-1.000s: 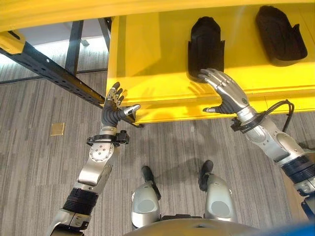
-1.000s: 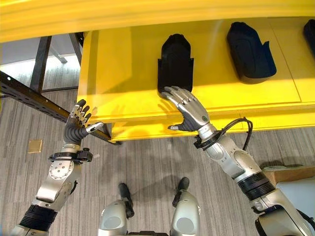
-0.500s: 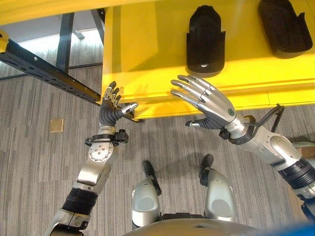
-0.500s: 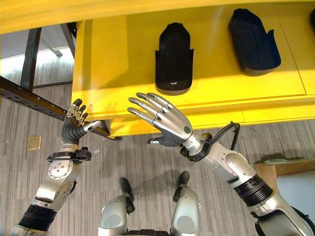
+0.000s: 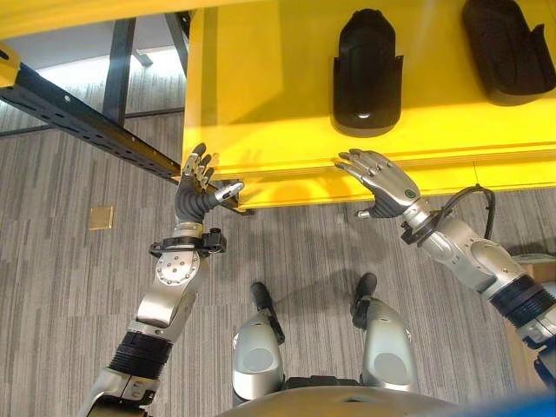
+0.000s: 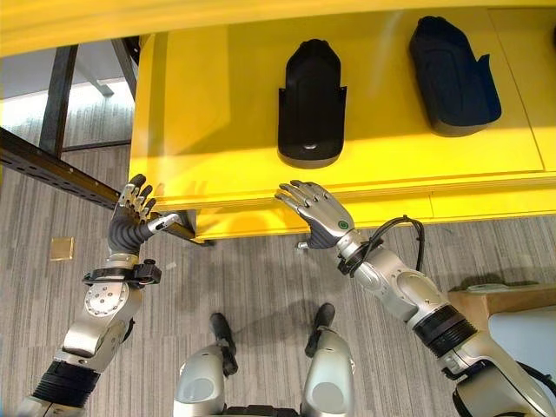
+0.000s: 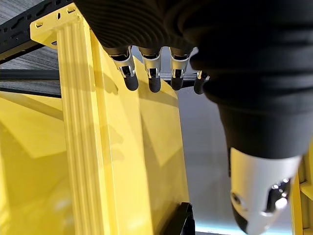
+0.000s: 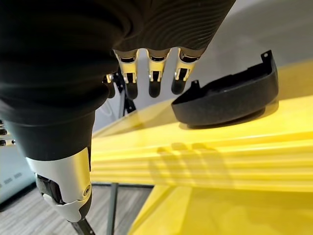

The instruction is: Move parts from the plastic box to the shelf.

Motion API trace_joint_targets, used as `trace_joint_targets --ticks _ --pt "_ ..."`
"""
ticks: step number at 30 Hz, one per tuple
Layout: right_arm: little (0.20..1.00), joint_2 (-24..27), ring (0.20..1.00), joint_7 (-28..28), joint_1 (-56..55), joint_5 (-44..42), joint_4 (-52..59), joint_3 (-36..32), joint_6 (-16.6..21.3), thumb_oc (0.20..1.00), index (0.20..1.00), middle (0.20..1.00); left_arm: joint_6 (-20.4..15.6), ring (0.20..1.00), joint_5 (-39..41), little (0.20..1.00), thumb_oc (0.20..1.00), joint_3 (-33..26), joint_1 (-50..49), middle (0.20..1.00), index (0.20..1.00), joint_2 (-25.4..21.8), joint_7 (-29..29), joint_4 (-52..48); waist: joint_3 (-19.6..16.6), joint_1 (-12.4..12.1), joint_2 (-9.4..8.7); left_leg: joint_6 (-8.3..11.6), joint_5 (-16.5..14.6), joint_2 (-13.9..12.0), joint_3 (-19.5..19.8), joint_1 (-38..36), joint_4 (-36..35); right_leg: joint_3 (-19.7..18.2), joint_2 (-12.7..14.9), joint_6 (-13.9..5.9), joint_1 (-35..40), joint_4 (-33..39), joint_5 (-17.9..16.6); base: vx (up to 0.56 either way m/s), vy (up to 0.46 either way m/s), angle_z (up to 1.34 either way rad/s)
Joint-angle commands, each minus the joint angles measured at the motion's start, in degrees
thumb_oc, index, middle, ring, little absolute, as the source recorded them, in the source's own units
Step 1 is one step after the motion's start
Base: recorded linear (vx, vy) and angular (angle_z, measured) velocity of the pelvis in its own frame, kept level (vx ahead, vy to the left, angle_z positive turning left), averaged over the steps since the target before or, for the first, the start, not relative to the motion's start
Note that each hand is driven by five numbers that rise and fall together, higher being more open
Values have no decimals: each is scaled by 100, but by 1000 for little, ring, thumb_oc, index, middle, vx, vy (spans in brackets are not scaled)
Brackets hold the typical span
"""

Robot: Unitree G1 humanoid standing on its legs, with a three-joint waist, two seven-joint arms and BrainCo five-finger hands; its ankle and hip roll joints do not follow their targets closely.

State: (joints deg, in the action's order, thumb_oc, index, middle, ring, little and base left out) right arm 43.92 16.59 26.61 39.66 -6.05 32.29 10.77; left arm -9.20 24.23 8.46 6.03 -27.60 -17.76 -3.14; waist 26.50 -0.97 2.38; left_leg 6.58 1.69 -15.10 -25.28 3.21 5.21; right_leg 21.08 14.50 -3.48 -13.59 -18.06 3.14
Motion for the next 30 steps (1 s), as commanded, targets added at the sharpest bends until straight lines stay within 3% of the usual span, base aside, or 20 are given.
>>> trace_joint_targets --ticks 1,8,16,30 --pt "1000 -57 1000 312 212 -3 210 46 -297 1000 1000 1000 -268 1000 -13 1000 1000 -100 12 1000 1000 -256 9 -347 -126 -32 -205 79 -335 -240 154 238 347 -134 -2 -292 172 -160 598 0 0 0" --pt "1000 -91 1000 382 103 130 34 -78 -402 1000 1000 1000 -198 1000 -13 1000 1000 -126 33 1000 1000 -241 2 -298 -93 -2 -214 77 -338 -237 149 256 373 -150 0 -294 143 -204 607 0 0 0" --pt "1000 -132 1000 463 99 142 -272 -162 -772 1000 1000 1000 -168 1000 -25 1000 1000 -145 50 1000 1000 -230 66 -295 -71 -17 -211 74 -348 -228 163 249 401 -143 13 -288 162 -241 618 0 0 0" --pt "1000 -378 1000 310 362 3 -852 -220 -956 1000 1000 1000 -86 1000 -47 1000 1000 -98 180 1000 1000 -203 179 -187 -56 -67 -201 88 -350 -243 205 270 472 -117 50 -268 165 -320 626 5 0 0"
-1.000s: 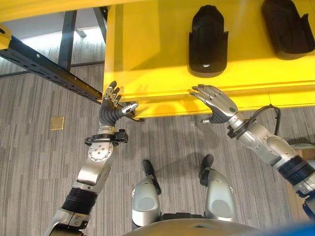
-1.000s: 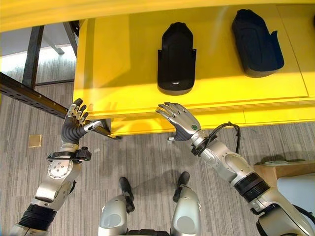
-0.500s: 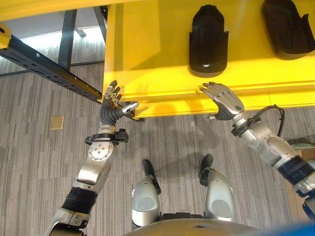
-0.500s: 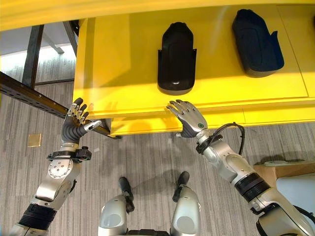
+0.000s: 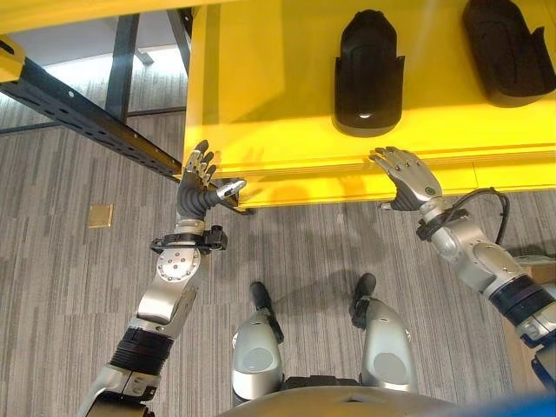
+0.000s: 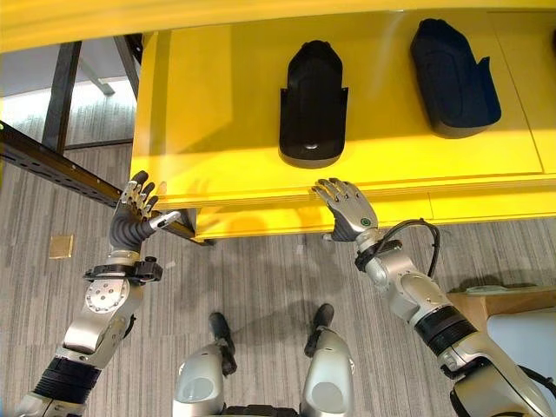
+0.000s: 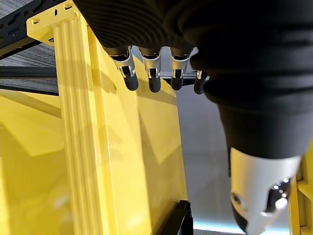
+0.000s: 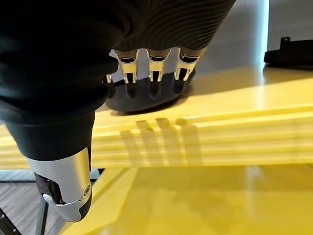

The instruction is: Move parts from the plastic box to the shelf.

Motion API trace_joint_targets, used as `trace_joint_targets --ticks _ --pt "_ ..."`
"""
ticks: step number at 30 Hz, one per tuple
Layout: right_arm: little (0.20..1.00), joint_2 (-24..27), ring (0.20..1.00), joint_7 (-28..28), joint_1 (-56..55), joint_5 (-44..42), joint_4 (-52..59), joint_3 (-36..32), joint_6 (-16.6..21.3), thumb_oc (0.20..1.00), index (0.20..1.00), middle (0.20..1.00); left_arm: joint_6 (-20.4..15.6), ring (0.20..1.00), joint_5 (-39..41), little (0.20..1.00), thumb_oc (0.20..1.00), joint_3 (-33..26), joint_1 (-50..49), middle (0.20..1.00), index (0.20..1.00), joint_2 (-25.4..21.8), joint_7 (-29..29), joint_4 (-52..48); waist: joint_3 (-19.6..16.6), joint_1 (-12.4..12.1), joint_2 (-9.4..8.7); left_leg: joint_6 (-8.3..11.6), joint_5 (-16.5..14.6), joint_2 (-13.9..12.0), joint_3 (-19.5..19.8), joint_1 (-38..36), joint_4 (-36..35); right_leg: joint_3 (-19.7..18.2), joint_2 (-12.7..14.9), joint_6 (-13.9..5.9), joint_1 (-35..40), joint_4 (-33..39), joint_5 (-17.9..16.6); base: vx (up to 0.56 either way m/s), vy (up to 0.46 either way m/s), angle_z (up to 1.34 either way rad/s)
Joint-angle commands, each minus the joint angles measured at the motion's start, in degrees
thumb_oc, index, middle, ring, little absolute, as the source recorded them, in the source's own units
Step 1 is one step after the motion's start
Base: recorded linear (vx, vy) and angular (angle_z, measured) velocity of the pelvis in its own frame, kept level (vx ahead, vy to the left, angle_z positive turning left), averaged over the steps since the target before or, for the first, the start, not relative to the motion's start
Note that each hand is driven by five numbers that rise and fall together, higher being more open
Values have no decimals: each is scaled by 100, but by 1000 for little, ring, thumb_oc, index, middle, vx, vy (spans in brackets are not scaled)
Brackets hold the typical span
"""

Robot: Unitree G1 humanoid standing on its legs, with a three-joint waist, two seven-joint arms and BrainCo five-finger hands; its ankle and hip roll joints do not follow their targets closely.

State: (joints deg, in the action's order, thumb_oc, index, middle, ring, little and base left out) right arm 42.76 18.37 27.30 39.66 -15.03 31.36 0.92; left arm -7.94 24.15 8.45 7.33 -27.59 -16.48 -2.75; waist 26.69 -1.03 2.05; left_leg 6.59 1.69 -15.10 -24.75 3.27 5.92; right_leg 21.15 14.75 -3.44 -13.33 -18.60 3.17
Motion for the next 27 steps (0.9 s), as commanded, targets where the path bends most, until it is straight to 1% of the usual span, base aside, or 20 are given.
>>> trace_joint_targets --ticks 1,5,6,7,8,9,15,19,21,27 --pt "1000 -282 1000 152 341 12 1 -109 39 1000 1000 1000 -200 1000 -18 1000 1000 -95 66 1000 1000 -210 56 -230 -62 -72 -162 91 -353 -247 163 284 424 -123 30 -269 122 -289 625 0 0 0" --pt "1000 -372 1000 -39 733 37 -92 -41 9 1000 1000 1000 -191 1000 145 1000 1000 -37 199 1000 1000 -211 110 -309 68 -124 -114 93 -387 -244 225 443 532 -130 76 -254 -47 -435 653 -24 7 3" --pt "1000 -382 1000 -60 778 41 -93 -26 -11 1000 1000 1000 -207 1000 159 1000 1000 -30 214 1000 1000 -213 116 -315 99 -131 -103 35 -294 -264 149 506 530 -69 72 -194 -110 -427 563 0 0 0" --pt "1000 -389 1000 -104 823 44 -100 -10 -43 1000 1000 1000 -220 1000 178 1000 1000 -6 232 1000 1000 -211 129 -332 105 -141 -102 87 -395 -232 242 498 551 -131 90 -255 -118 -483 657 -92 11 3" --pt "1000 -393 1000 -178 883 55 -112 0 -98 1000 1000 1000 -214 1000 195 1000 1000 -1 263 1000 1000 -206 159 -361 144 -156 -93 25 -309 -247 170 591 568 -65 99 -196 -206 -498 573 35 25 8" --pt "1000 -388 1000 -177 900 57 -131 18 -112 1000 1000 1000 -216 1000 201 1000 1000 8 273 1000 1000 -204 177 -369 139 -168 -92 76 -395 -216 257 569 572 -127 104 -253 -192 -521 653 -28 8 8" --pt "1000 -326 1000 -283 1119 184 -271 151 -215 1000 1000 1000 -302 1000 258 1000 1000 43 324 1000 1000 -216 236 -474 253 -241 -75 59 -421 -160 319 746 656 -113 159 -267 -367 -651 679 -9 4 4" --pt "1000 -324 1000 -270 1289 263 -471 284 -275 1000 1000 1000 -335 1000 282 1000 1000 78 360 1000 1000 -234 259 -518 284 -294 -56 52 -420 -143 342 828 688 -89 188 -267 -446 -717 687 -6 1 1" --pt "1000 -326 1000 -283 1401 244 -622 359 -397 1000 1000 1000 -364 1000 308 1000 1000 81 403 1000 1000 -253 296 -504 287 -336 -45 49 -409 -118 355 865 677 -69 197 -272 -475 -726 686 0 0 0" --pt "1000 -342 1000 -191 1565 196 -1018 505 -554 1000 1000 1000 -410 1000 355 1000 1000 90 406 1000 1000 -275 388 -488 286 -404 -24 46 -387 -113 373 884 666 -28 237 -273 -490 -754 680 0 0 0"
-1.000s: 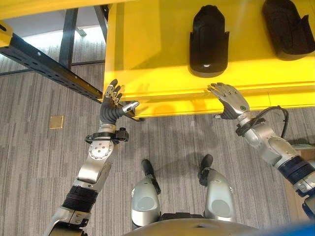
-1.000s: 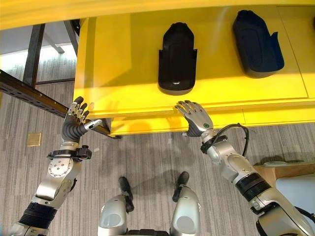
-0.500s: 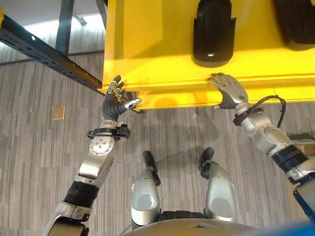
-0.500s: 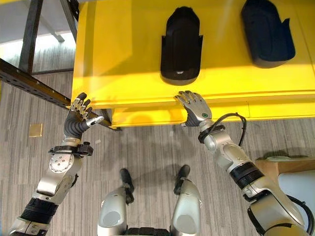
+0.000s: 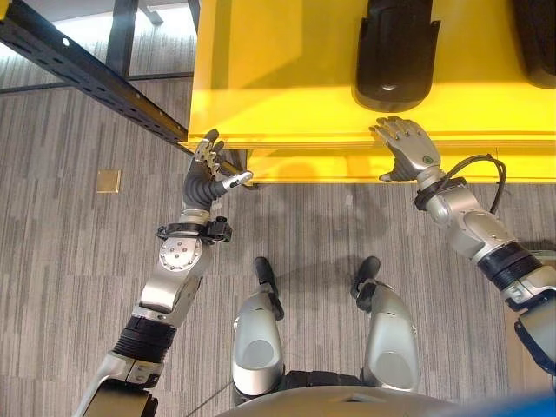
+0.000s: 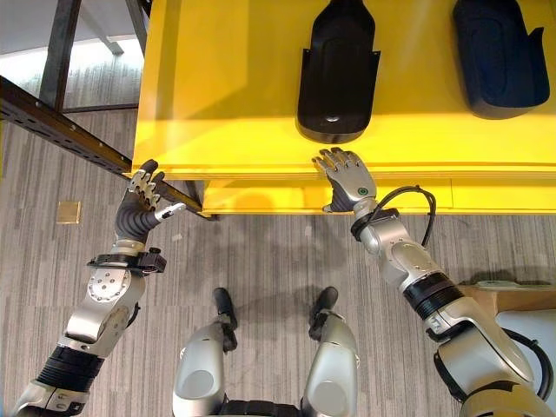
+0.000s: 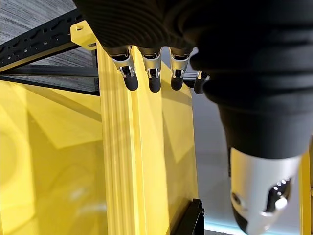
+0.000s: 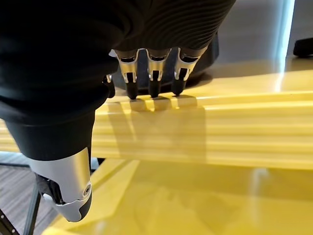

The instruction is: Move parts from the plastic box to the shelf.

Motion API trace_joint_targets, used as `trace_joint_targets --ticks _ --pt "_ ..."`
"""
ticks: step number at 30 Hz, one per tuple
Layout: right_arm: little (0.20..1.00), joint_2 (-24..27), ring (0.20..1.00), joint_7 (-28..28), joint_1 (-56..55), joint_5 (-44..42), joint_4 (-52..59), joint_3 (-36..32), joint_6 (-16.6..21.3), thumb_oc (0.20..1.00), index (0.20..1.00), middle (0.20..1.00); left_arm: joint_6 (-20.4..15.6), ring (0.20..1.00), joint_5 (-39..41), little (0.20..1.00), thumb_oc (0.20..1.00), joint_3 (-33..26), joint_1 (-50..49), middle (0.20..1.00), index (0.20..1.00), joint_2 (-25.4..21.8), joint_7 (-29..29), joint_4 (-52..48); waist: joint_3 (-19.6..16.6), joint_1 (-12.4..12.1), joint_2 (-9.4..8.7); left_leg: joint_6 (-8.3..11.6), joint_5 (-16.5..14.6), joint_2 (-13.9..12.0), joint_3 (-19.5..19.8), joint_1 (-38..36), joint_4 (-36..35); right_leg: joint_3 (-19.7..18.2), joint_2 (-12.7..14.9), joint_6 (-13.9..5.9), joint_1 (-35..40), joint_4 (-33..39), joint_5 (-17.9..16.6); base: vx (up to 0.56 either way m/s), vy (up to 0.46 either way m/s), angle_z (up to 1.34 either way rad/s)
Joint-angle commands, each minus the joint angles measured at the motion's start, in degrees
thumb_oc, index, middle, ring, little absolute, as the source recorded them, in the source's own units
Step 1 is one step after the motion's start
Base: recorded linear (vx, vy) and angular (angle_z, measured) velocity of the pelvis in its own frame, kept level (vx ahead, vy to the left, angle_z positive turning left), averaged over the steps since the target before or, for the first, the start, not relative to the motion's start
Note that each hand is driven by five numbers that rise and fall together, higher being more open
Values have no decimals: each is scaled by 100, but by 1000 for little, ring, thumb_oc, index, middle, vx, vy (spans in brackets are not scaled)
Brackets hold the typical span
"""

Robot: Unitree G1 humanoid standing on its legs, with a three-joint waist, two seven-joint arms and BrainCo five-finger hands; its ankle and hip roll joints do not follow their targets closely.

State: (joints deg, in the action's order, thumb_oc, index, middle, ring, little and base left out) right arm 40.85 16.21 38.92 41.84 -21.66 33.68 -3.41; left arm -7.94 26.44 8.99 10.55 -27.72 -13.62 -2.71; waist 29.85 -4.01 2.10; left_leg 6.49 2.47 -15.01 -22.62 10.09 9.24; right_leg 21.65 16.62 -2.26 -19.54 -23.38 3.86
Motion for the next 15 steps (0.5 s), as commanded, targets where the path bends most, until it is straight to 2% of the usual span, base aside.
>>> trace_joint_targets --ticks 1,15 --pt "1000 -155 1000 22 431 -39 -427 282 -130 1000 1000 1000 -412 1000 123 1000 1000 38 80 1000 1000 -264 125 -482 -36 -116 -27 58 -461 -125 160 201 332 -68 55 -389 138 -273 607 0 0 0" --pt "1000 -292 1000 184 847 -384 -1383 353 -493 1000 1000 1000 -384 1000 161 1000 1000 94 105 1000 1000 -261 238 -408 -82 -219 37 82 -411 -126 167 126 266 -18 87 -379 207 -252 581 1 -6 2"
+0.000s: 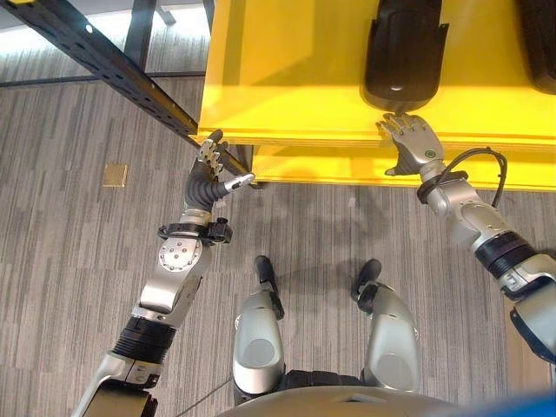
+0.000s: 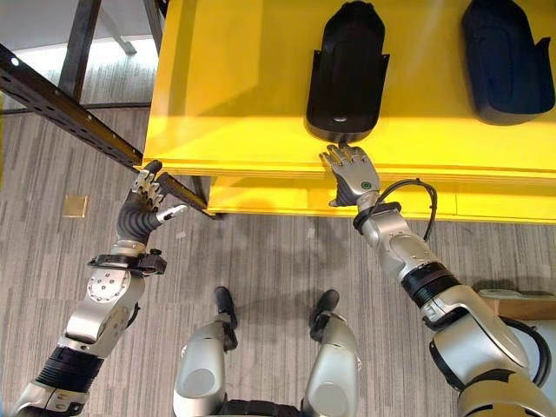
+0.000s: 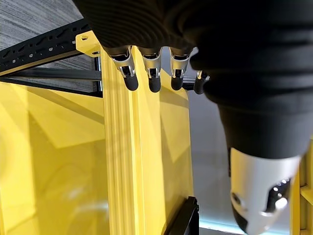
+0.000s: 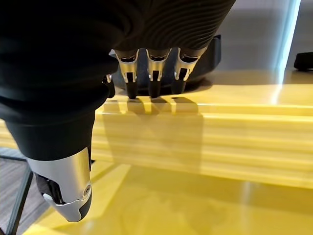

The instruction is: Move parts from the plastic box to the shelf.

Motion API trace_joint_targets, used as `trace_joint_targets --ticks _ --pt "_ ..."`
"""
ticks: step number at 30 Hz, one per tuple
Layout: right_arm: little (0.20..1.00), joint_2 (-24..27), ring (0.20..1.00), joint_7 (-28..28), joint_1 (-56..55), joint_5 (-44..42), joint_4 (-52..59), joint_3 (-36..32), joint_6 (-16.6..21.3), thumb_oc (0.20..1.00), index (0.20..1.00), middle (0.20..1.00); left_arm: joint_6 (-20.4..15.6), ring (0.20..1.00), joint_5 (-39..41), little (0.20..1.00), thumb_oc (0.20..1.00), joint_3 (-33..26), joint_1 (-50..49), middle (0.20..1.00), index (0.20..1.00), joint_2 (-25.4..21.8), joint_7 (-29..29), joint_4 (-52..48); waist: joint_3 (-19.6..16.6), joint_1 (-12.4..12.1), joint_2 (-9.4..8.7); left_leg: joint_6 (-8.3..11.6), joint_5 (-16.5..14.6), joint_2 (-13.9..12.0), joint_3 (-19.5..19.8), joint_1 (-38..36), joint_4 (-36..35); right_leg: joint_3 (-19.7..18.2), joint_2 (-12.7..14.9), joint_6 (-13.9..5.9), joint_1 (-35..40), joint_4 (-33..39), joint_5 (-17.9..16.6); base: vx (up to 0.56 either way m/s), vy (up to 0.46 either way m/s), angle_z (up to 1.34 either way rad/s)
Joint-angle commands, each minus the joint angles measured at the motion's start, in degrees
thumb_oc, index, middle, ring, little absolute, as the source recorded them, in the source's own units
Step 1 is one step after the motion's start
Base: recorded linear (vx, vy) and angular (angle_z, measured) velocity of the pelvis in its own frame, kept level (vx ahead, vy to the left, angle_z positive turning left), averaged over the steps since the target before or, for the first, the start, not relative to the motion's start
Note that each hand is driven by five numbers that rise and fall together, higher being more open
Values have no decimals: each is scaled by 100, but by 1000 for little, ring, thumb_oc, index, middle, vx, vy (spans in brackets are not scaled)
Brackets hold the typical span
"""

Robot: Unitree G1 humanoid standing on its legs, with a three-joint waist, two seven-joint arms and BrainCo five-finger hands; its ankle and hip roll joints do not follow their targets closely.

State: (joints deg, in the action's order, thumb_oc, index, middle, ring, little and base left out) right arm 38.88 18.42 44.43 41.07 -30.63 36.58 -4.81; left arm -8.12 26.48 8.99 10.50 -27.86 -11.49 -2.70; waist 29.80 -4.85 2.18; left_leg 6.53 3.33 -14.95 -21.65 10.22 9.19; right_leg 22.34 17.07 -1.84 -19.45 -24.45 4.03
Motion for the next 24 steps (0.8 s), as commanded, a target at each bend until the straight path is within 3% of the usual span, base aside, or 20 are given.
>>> trace_joint_targets --ticks 1,13,24 --pt "1000 -111 1000 -13 335 -344 -567 60 -378 1000 1000 1000 -372 1000 156 1000 1000 108 122 1000 1000 -248 23 -396 -77 -138 35 82 -493 -133 72 108 268 -87 48 -422 199 -150 562 0 0 0" --pt "1000 -212 1000 478 546 -1131 -1022 -372 -449 1000 1000 1000 -365 1000 120 1000 1000 208 187 1000 1000 -226 -96 -391 -101 -118 108 83 -470 -102 71 21 213 -114 90 -416 249 -187 561 1 3 0" --pt "1000 -184 1000 602 665 -1050 -1210 -621 -440 1000 1000 1000 -309 1000 151 1000 1000 254 229 1000 1000 -229 -182 -386 -104 -81 170 72 -478 -78 31 -42 191 -125 146 -413 276 -236 580 2 8 0"
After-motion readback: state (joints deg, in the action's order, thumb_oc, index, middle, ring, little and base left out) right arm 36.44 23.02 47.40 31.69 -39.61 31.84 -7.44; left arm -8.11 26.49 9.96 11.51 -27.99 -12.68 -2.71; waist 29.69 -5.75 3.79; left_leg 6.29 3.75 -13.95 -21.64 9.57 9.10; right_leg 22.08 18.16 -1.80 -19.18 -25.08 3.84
